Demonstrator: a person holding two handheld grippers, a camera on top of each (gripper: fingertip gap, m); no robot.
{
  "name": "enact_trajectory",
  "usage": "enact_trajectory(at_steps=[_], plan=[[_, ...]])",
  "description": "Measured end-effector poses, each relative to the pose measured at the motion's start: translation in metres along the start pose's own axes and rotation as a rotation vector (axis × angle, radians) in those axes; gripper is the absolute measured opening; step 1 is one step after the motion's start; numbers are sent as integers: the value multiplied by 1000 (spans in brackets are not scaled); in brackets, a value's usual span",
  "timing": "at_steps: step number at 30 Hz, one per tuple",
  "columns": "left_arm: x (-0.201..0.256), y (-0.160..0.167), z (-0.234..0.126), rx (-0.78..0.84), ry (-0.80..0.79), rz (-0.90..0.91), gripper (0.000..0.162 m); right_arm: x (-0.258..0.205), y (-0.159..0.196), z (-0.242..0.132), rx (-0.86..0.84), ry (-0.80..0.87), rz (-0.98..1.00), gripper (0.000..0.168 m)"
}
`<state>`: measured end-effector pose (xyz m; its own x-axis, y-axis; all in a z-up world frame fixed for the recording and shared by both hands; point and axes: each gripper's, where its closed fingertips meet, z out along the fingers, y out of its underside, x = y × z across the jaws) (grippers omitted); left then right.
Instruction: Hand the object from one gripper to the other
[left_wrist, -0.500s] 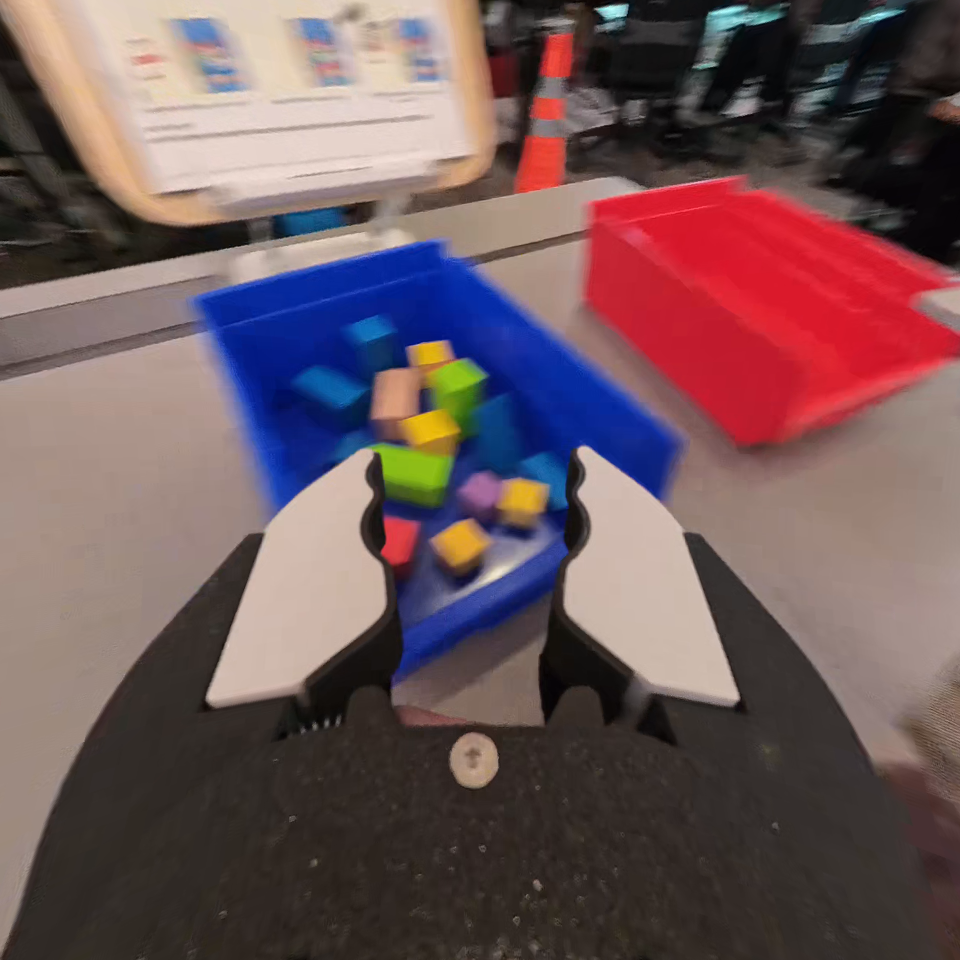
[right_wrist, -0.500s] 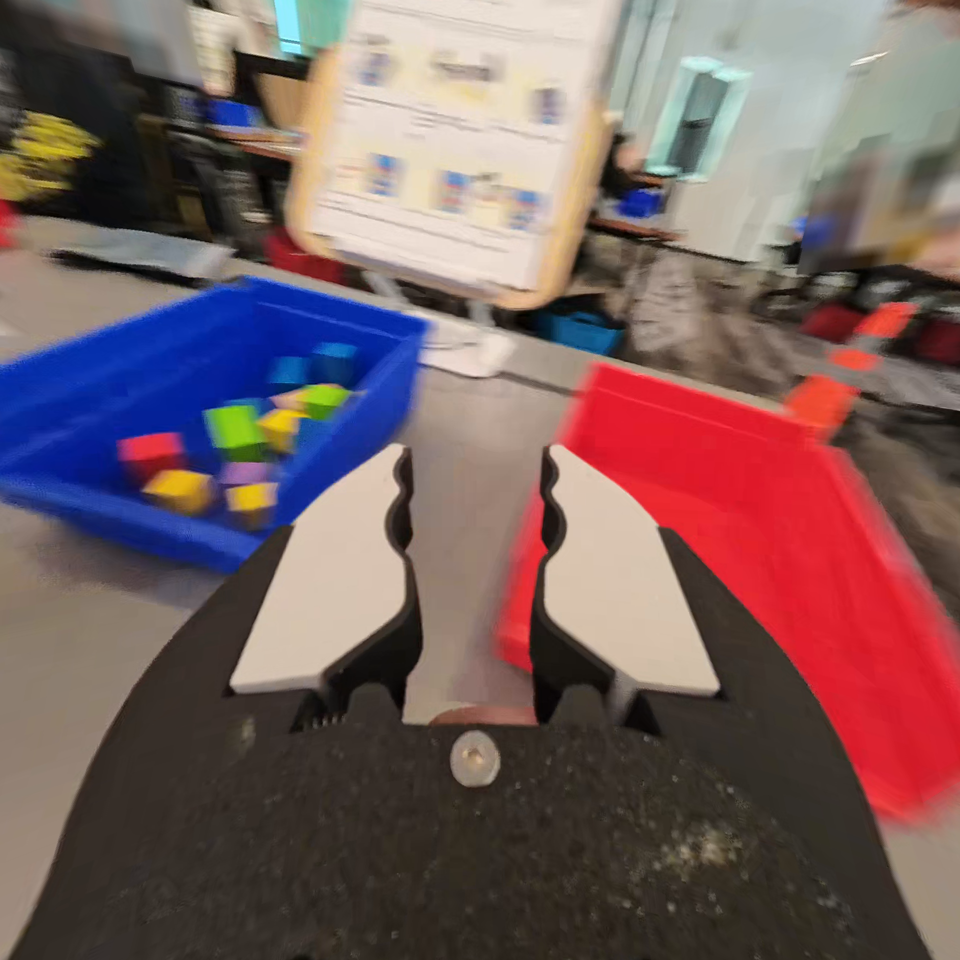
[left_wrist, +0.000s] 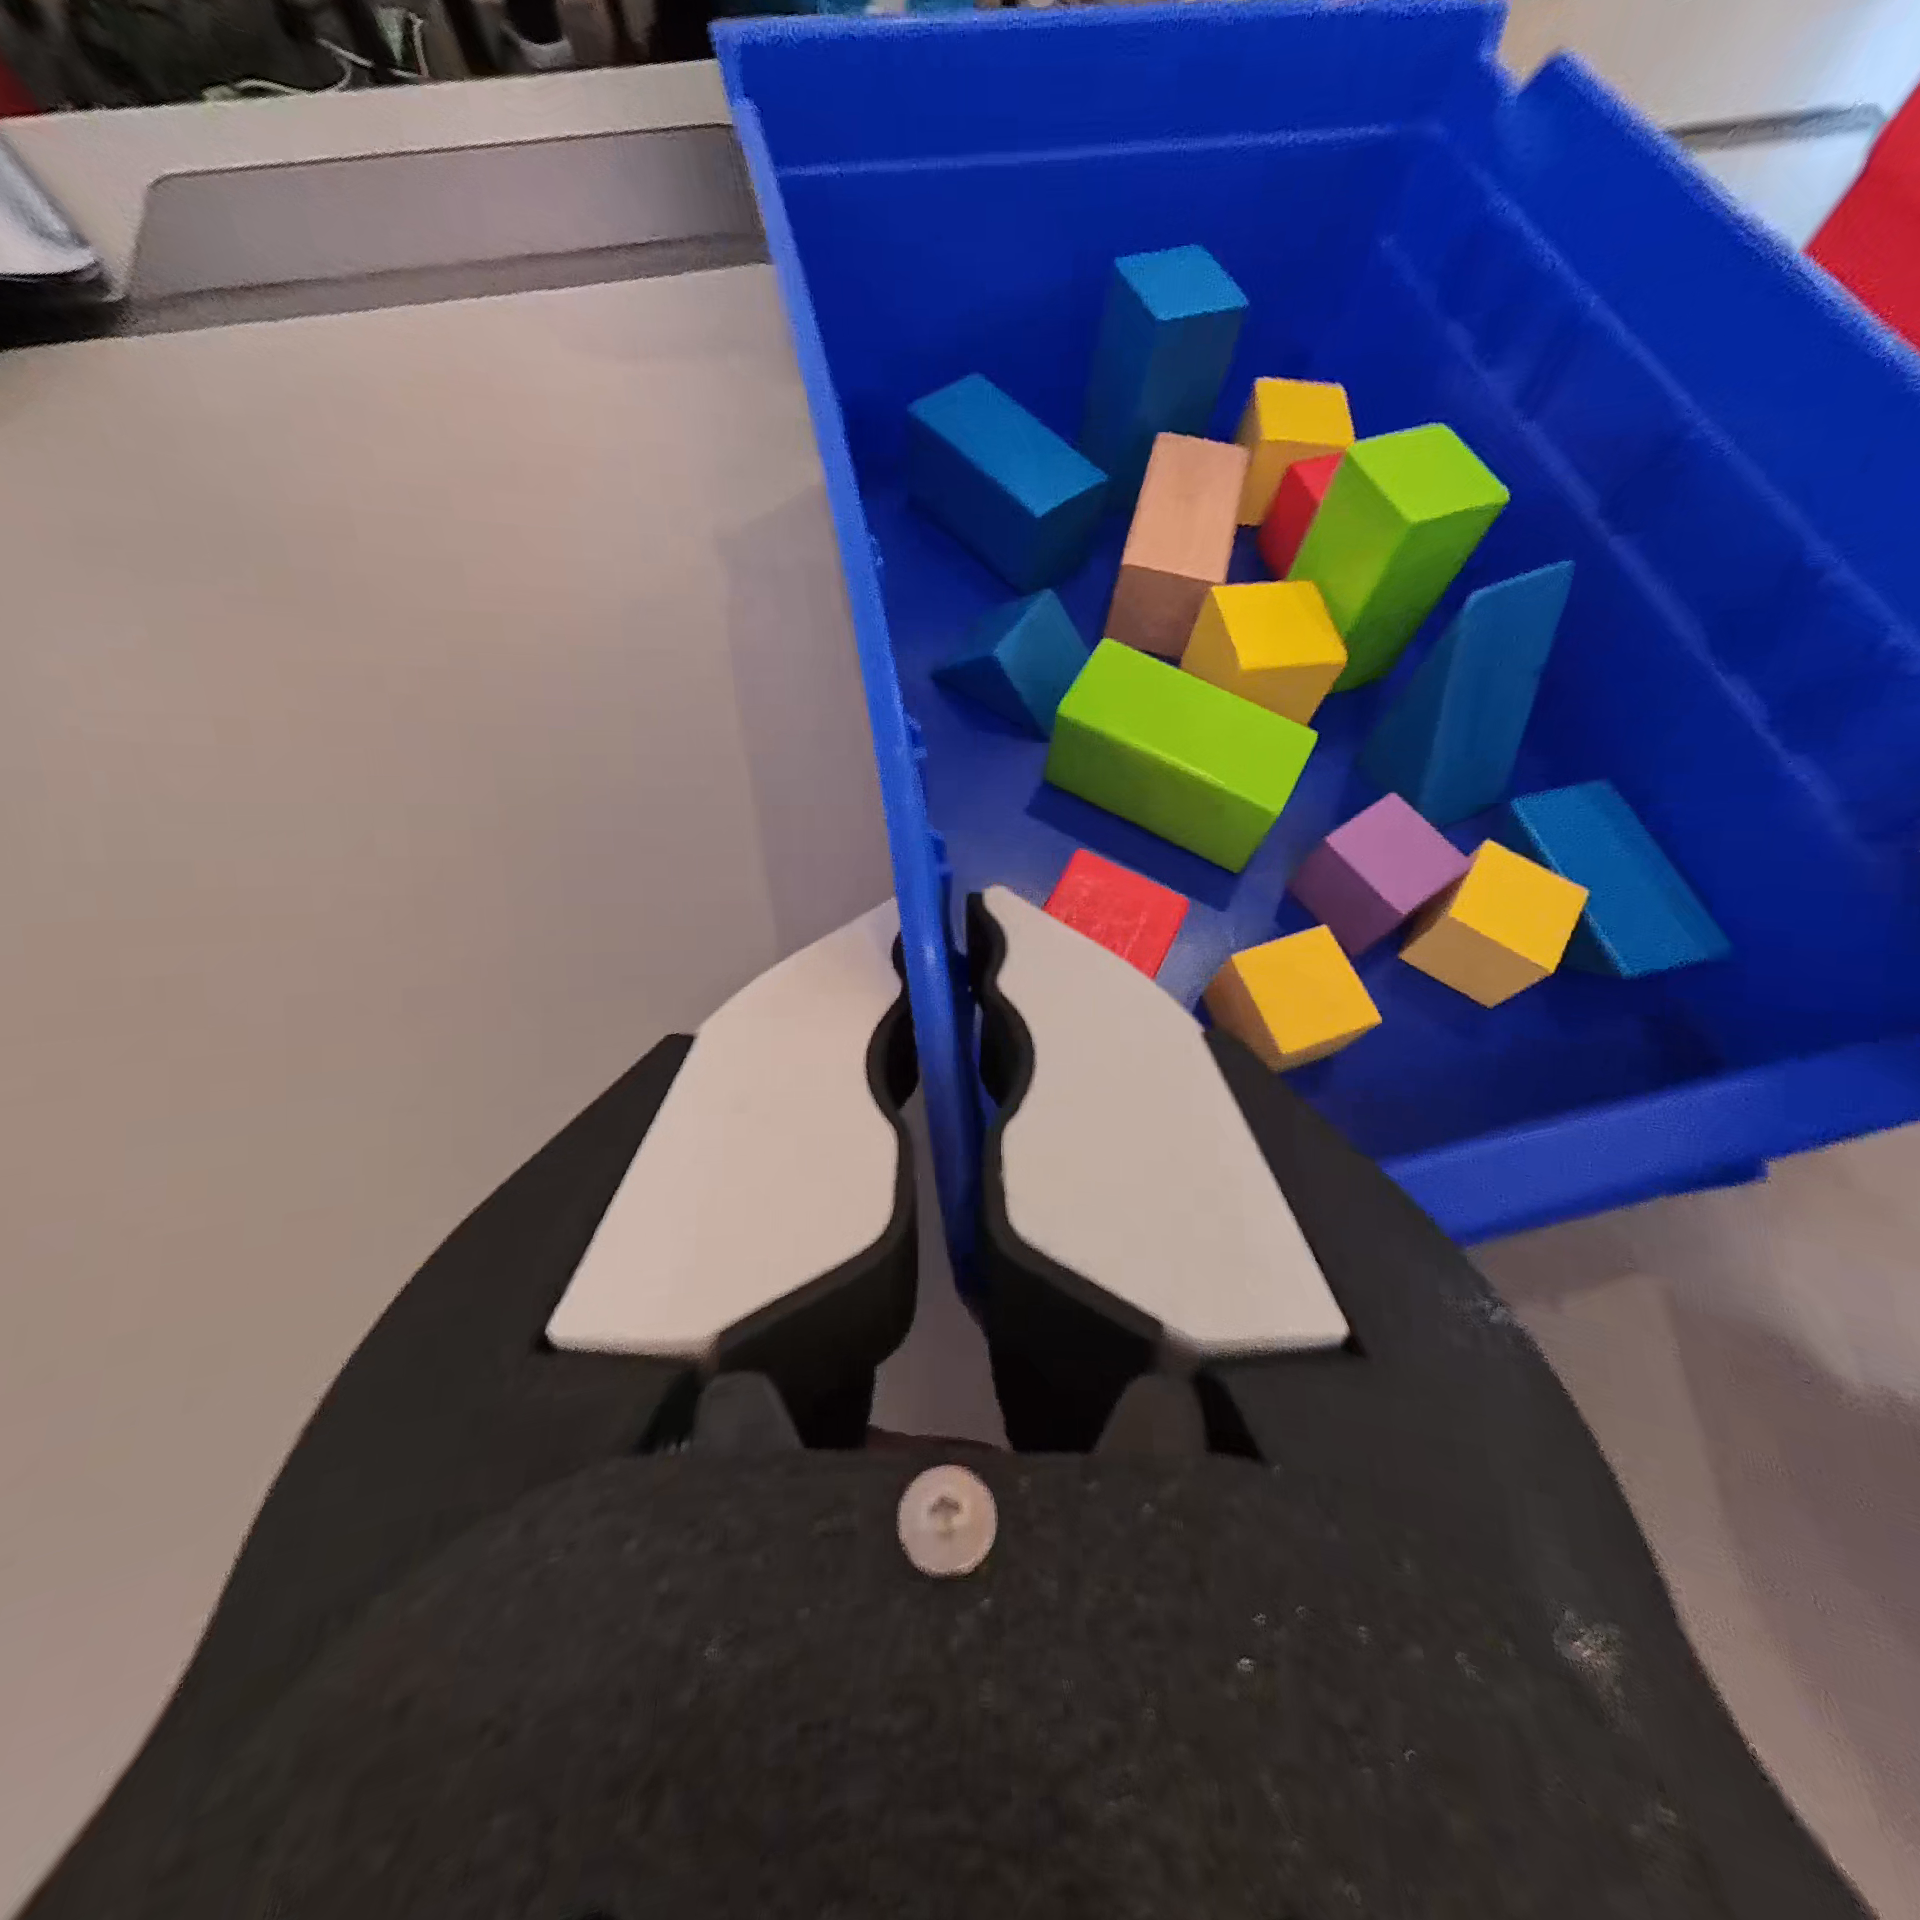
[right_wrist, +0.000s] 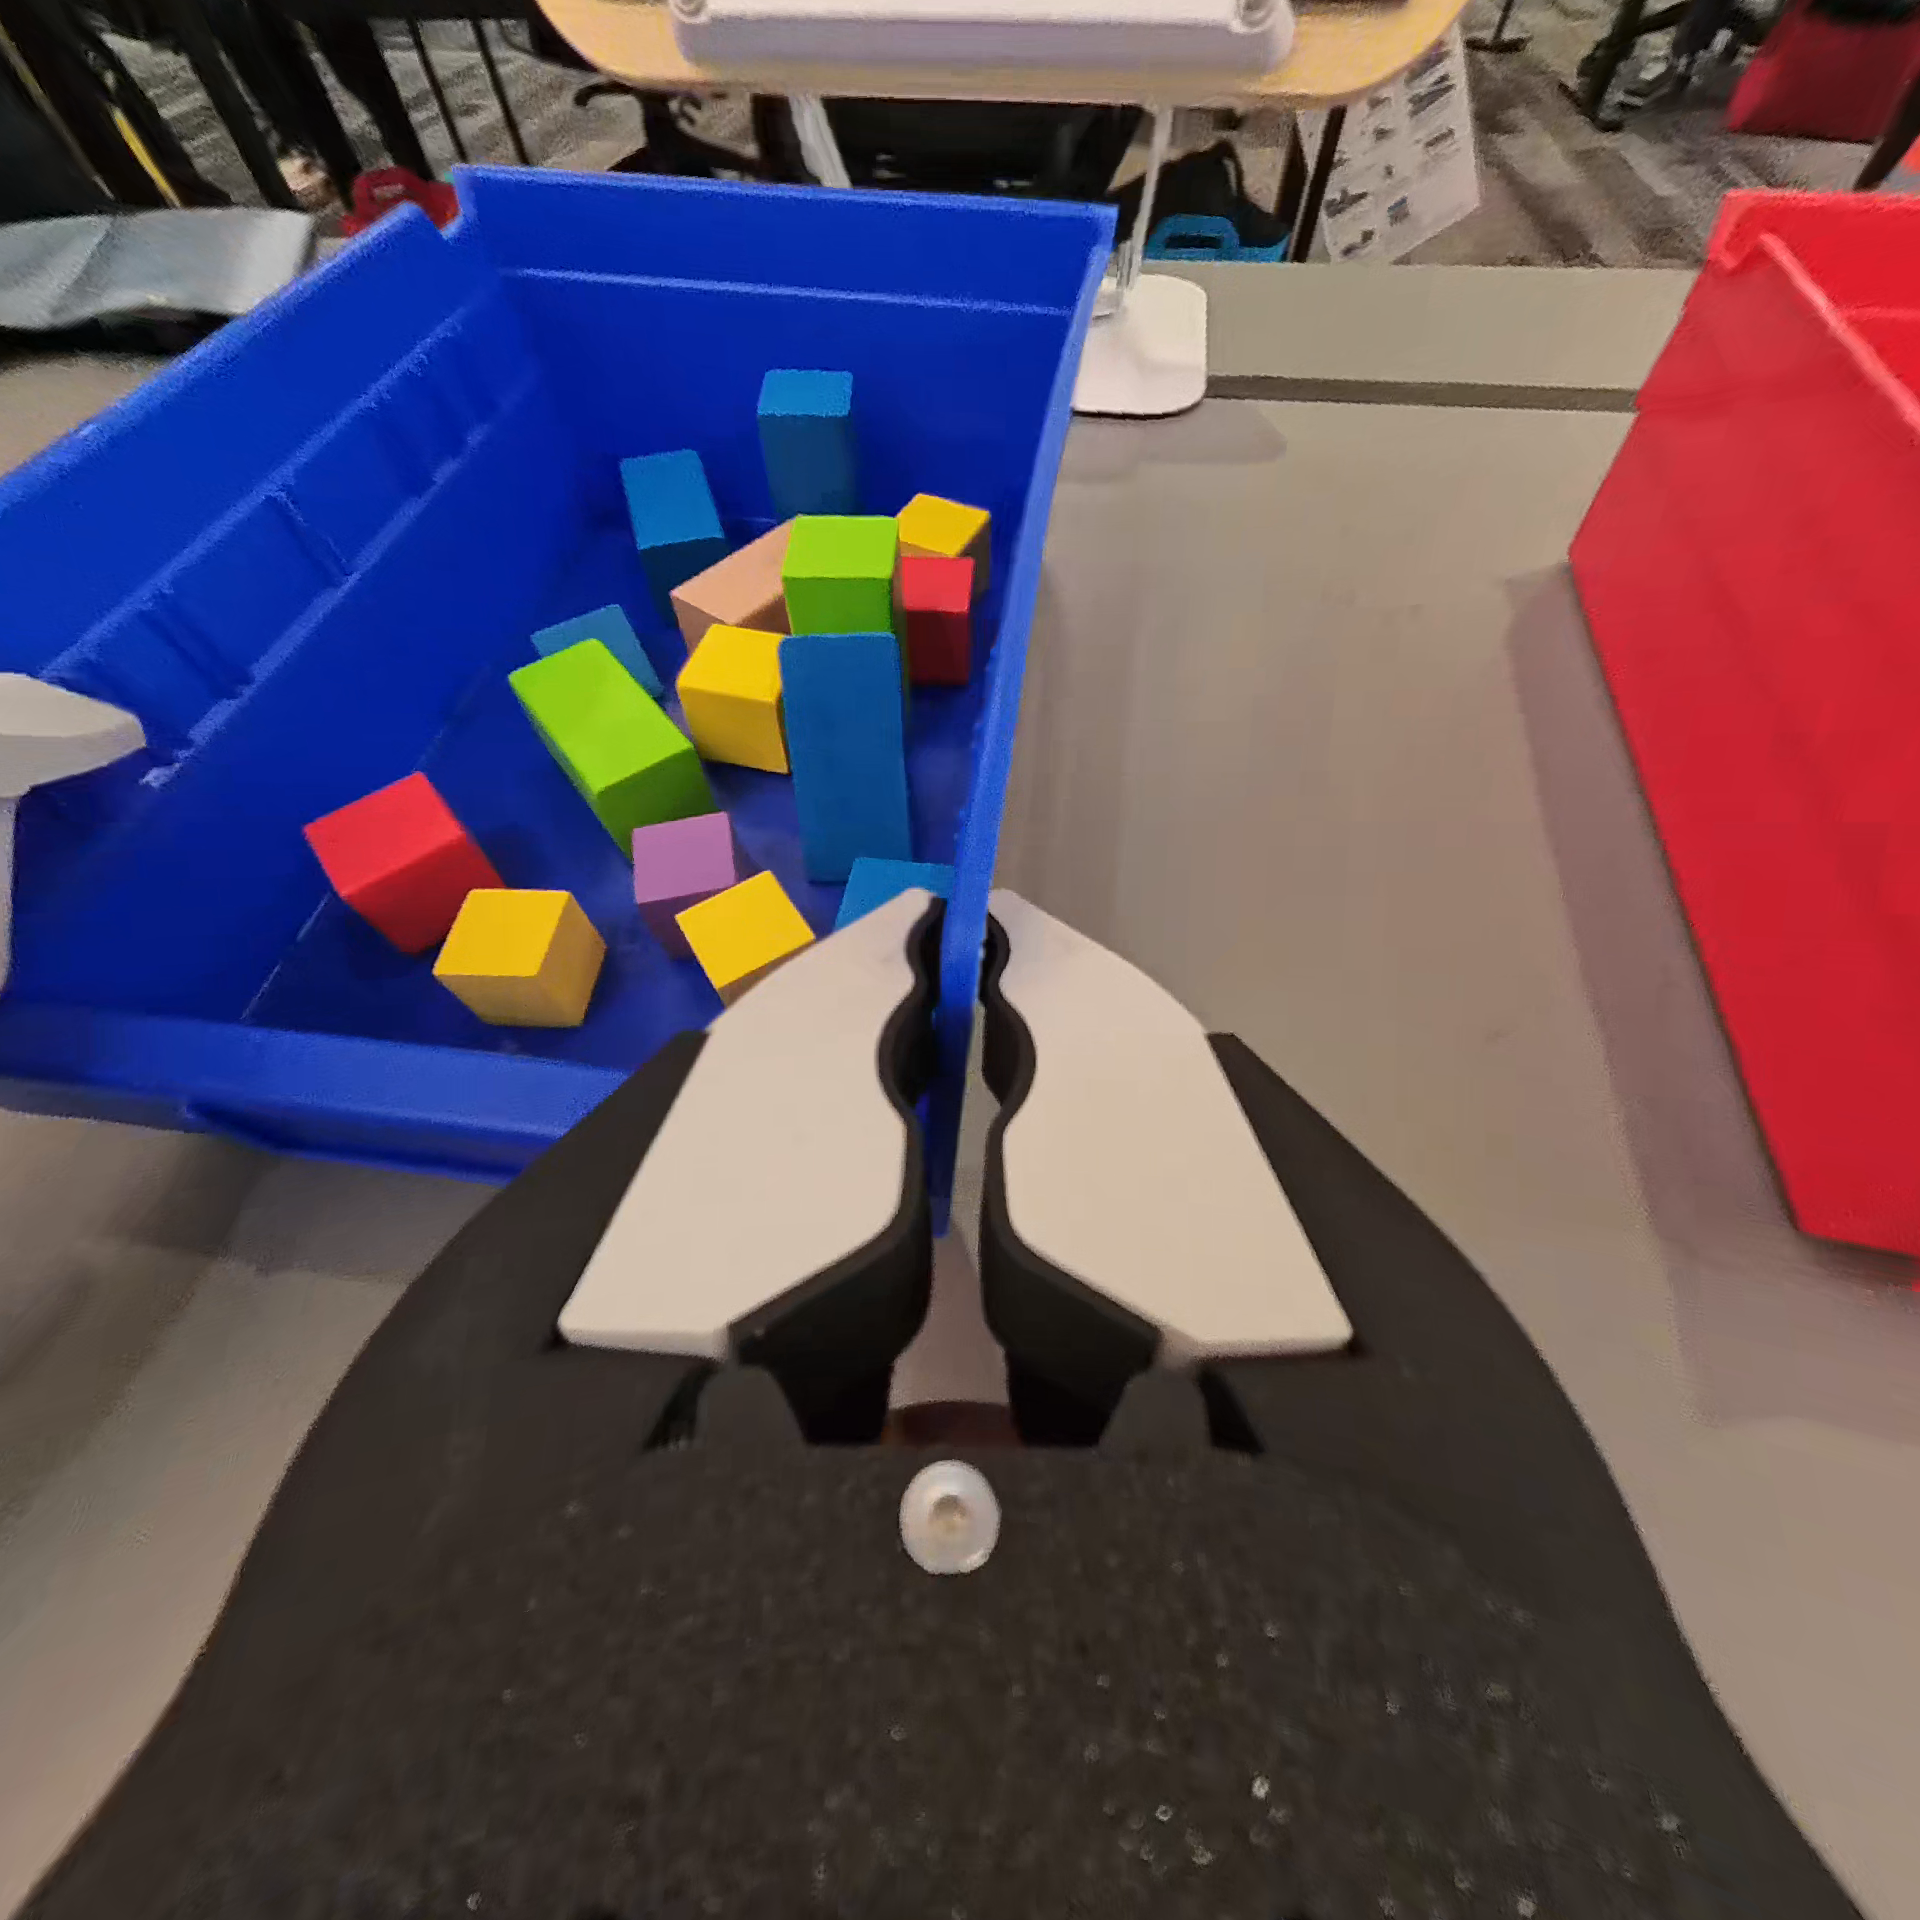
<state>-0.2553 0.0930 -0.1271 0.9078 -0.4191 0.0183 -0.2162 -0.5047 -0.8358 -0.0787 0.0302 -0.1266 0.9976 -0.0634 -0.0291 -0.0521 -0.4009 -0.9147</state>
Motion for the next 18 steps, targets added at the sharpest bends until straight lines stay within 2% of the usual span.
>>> enact_trajectory(at_steps=[6,11,14,18], plan=[[-95,-11,-27,63,-87,-28,4,-94,-15,17,54,-65,-4,4],[-182,0,-46,87,-121,-106,4,-181,-33,35,72,-122,-99,4],[-212,9,-48,62,-135,-118,4,-211,-28,46,28,-143,-96,4],[-227,23,-41,27,-122,-144,5,-225,-19,50,23,-150,-103,5]])
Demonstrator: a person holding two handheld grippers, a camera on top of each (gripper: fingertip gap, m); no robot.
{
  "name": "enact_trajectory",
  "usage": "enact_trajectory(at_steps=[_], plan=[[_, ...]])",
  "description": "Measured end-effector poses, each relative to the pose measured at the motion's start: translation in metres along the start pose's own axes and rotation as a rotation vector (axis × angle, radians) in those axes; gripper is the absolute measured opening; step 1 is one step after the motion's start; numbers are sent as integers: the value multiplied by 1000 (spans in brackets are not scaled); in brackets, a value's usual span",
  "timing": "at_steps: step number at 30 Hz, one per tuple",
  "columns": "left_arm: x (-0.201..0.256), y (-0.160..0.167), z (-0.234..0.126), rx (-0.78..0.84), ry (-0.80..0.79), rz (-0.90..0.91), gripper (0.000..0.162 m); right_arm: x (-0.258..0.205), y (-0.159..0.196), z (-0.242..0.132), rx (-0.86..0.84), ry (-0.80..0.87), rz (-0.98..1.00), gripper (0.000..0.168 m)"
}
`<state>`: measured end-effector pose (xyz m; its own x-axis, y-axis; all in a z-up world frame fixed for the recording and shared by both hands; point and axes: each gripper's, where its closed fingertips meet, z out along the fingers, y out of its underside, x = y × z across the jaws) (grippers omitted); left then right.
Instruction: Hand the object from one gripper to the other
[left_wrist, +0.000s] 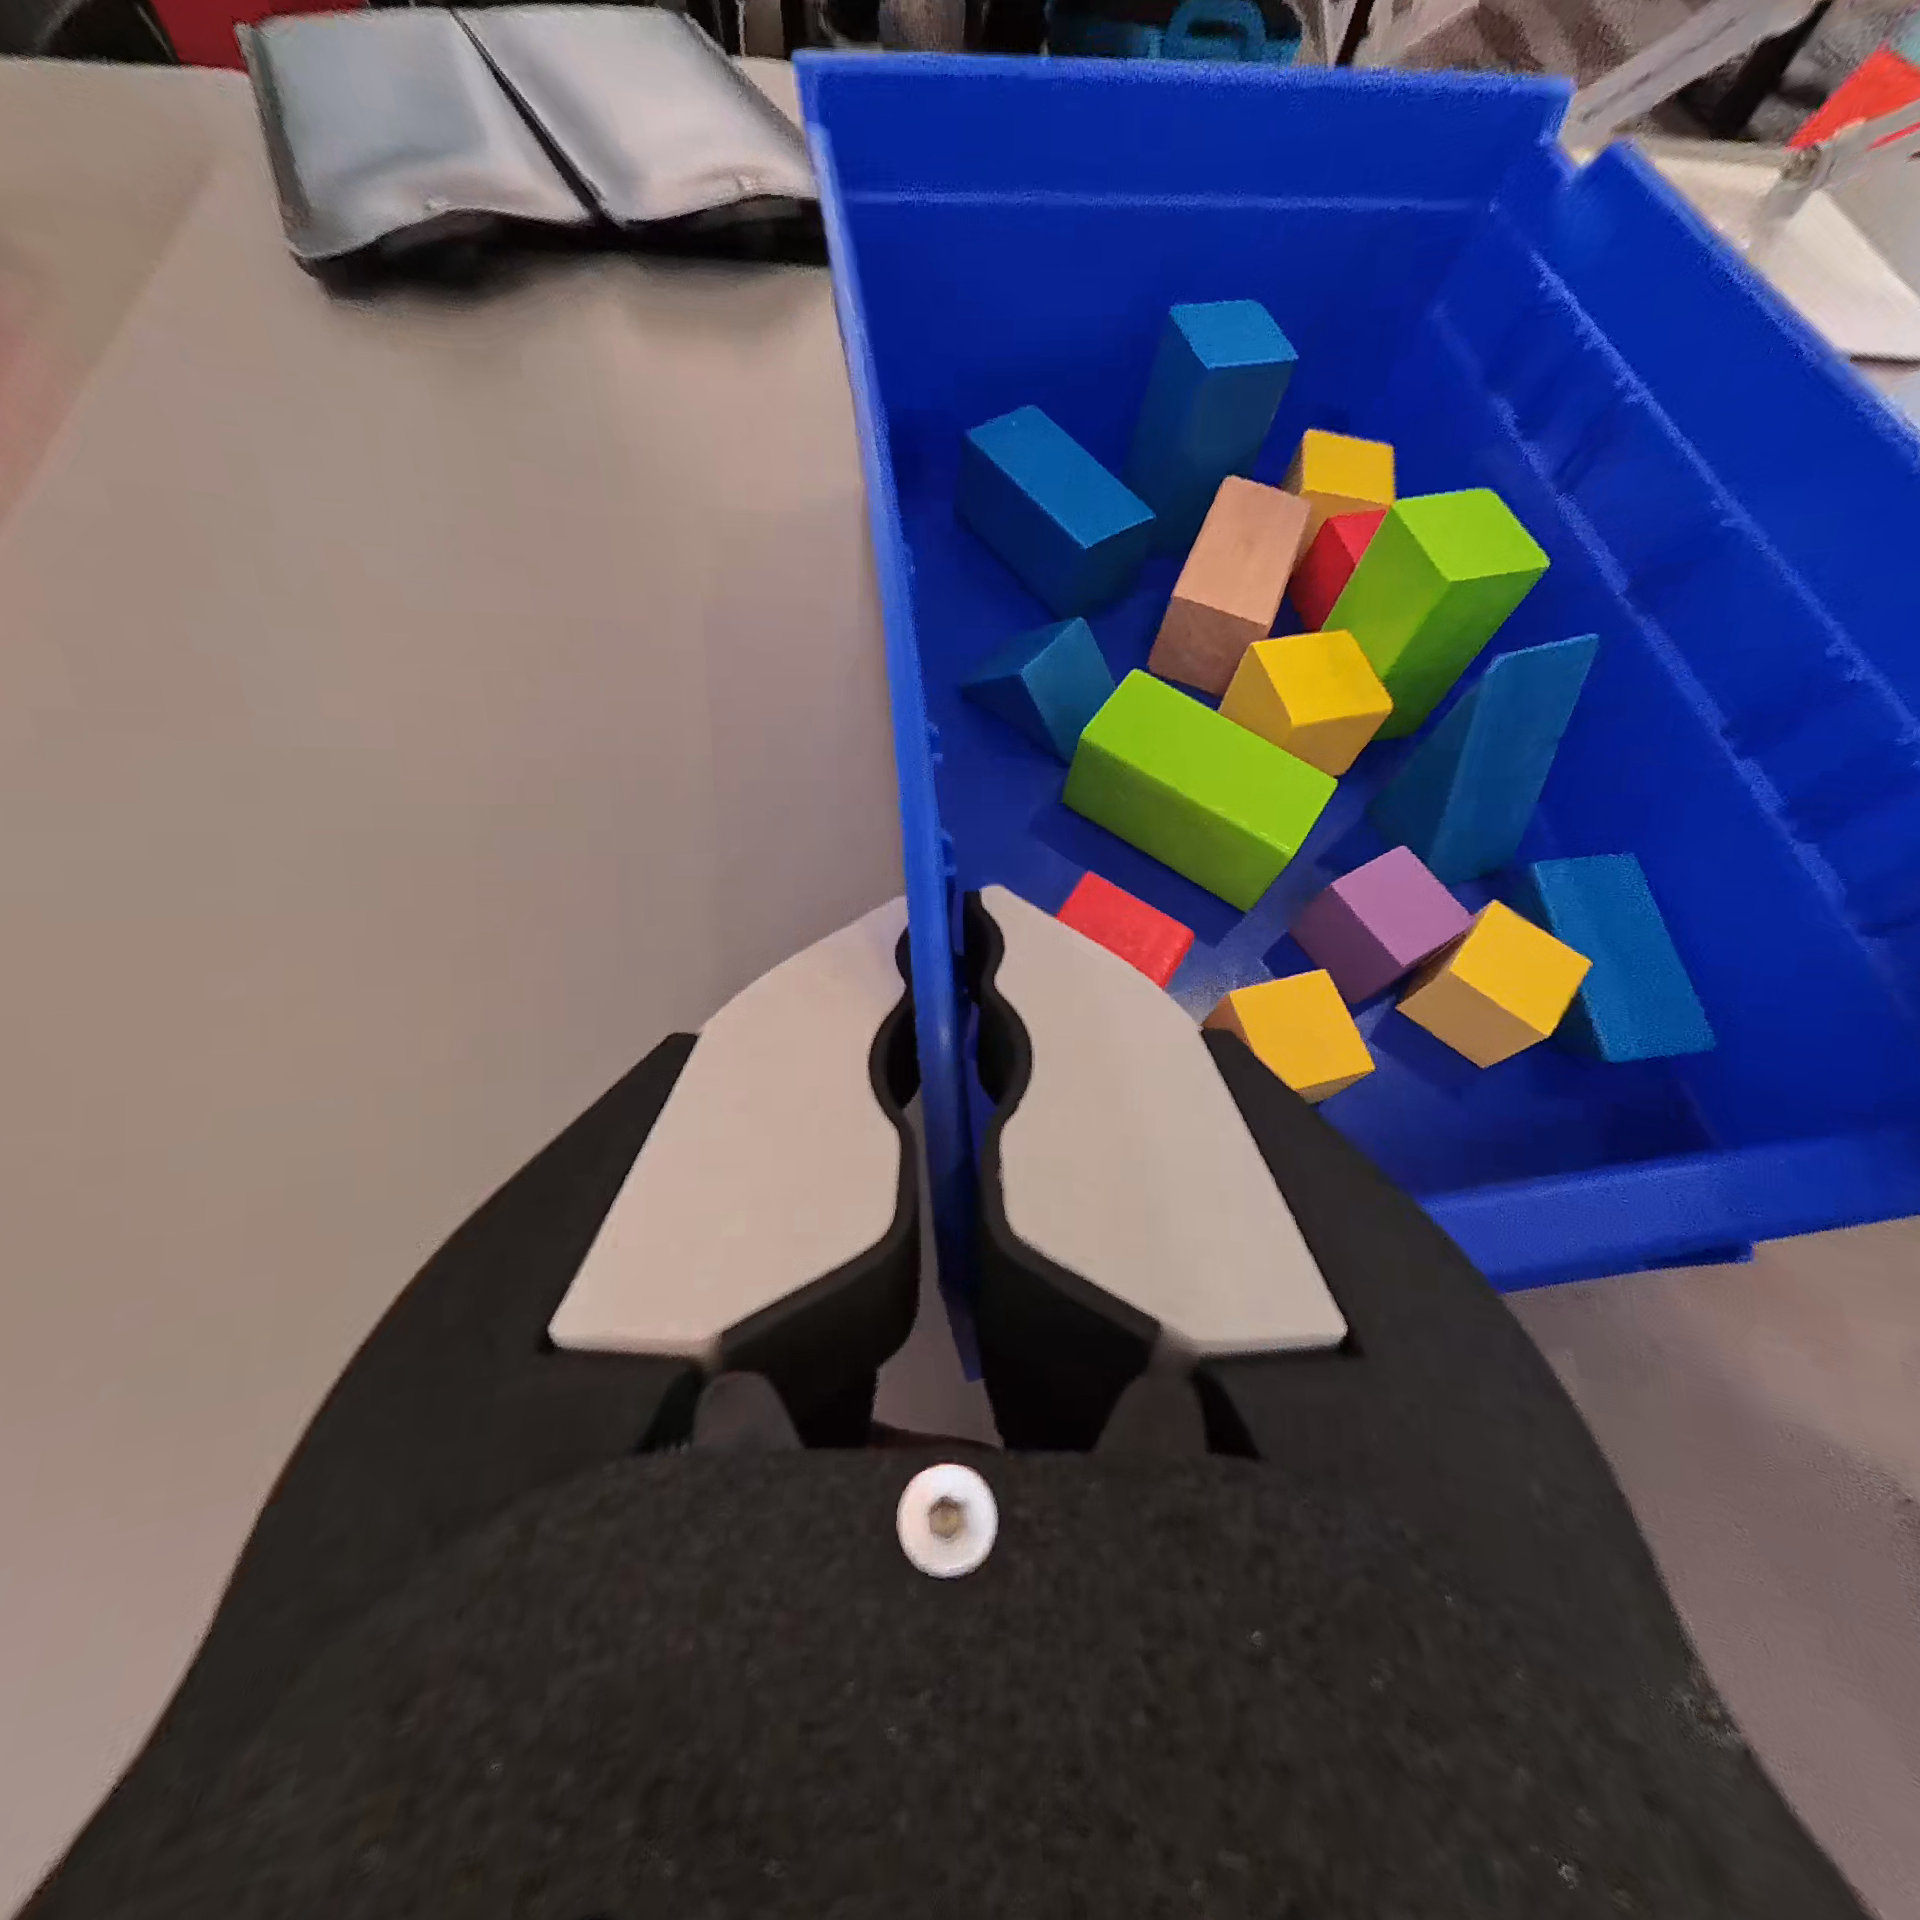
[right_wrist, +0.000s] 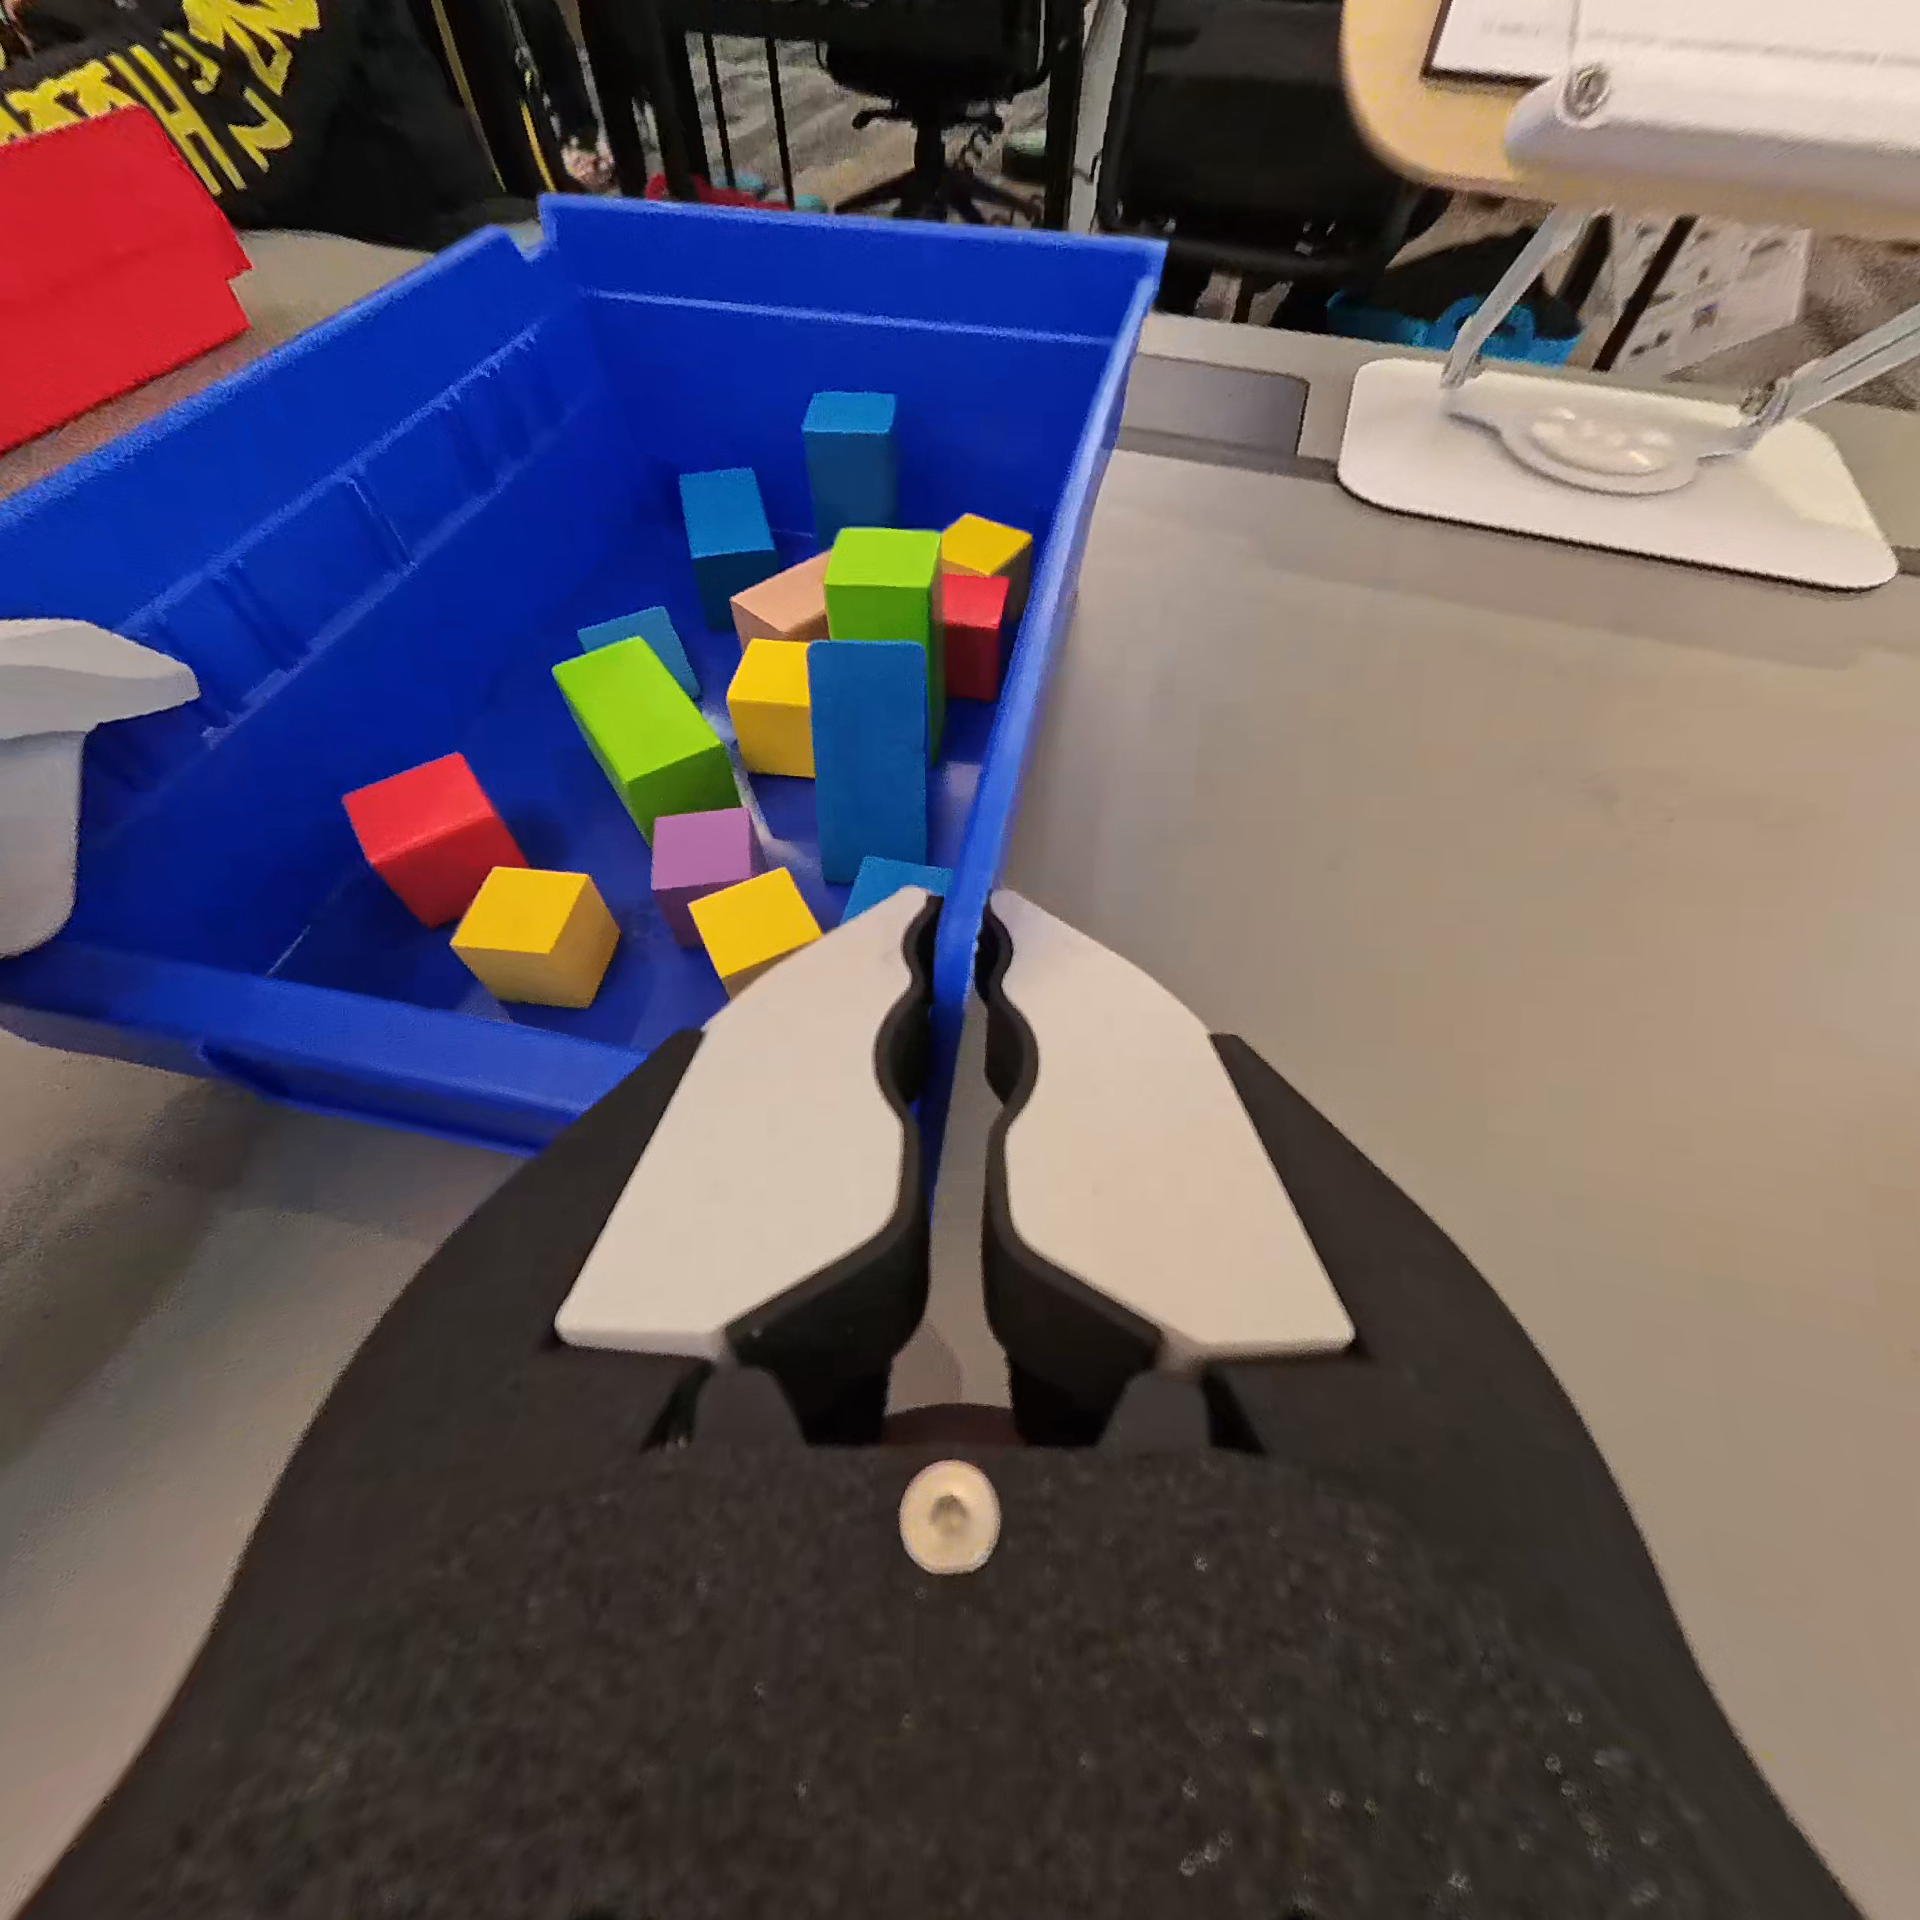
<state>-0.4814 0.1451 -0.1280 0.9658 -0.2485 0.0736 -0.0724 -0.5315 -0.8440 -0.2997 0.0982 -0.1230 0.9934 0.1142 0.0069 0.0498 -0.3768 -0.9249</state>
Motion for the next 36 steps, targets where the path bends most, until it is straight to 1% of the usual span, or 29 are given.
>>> enact_trajectory(at_steps=[2,4,6,8,9,11,13,15,16,18,20,21,23,24,26,28,30,31,33,36], plan=[[0,-1,2,9,5,16,5,0,6,0,1,0,19,6],[1,-3,4,9,6,23,5,-1,6,-1,38,-34,57,8],[0,-4,5,17,30,3,5,-3,7,-2,32,-75,28,11],[0,-5,5,20,34,14,6,-6,8,-8,-5,-149,0,14],[0,-6,3,30,35,20,8,-6,6,-15,-17,-203,-6,15],[2,-16,-8,71,29,19,29,-1,-3,-41,-10,-322,-32,29],[2,-29,-25,126,8,24,33,18,-15,-73,33,-413,-95,41],[8,-37,-40,124,5,65,34,58,-26,-103,80,-424,-154,41],[16,-39,-47,108,22,92,35,86,-31,-116,100,-407,-166,41],[45,-46,-63,112,114,124,36,154,-40,-140,149,-323,-155,41],[76,-50,-77,137,219,109,45,227,-42,-162,177,-223,-119,41],[90,-50,-83,153,266,83,47,268,-38,-172,178,-141,-95,41],[112,-40,-89,163,346,12,49,347,-17,-194,139,43,-21,42],[118,-31,-88,153,361,-19,52,377,-5,-206,144,106,23,42],[120,-11,-82,150,350,-65,58,422,23,-224,174,203,94,43],[117,9,-75,188,323,-84,58,452,50,-228,170,283,126,43],[113,25,-70,196,305,-113,55,467,65,-222,156,314,134,42],[116,28,-70,177,332,-115,55,468,67,-217,150,306,152,43],[119,25,-69,177,375,-95,56,463,58,-211,179,272,164,43],[114,20,-64,202,350,-61,56,454,49,-205,202,255,127,40]])
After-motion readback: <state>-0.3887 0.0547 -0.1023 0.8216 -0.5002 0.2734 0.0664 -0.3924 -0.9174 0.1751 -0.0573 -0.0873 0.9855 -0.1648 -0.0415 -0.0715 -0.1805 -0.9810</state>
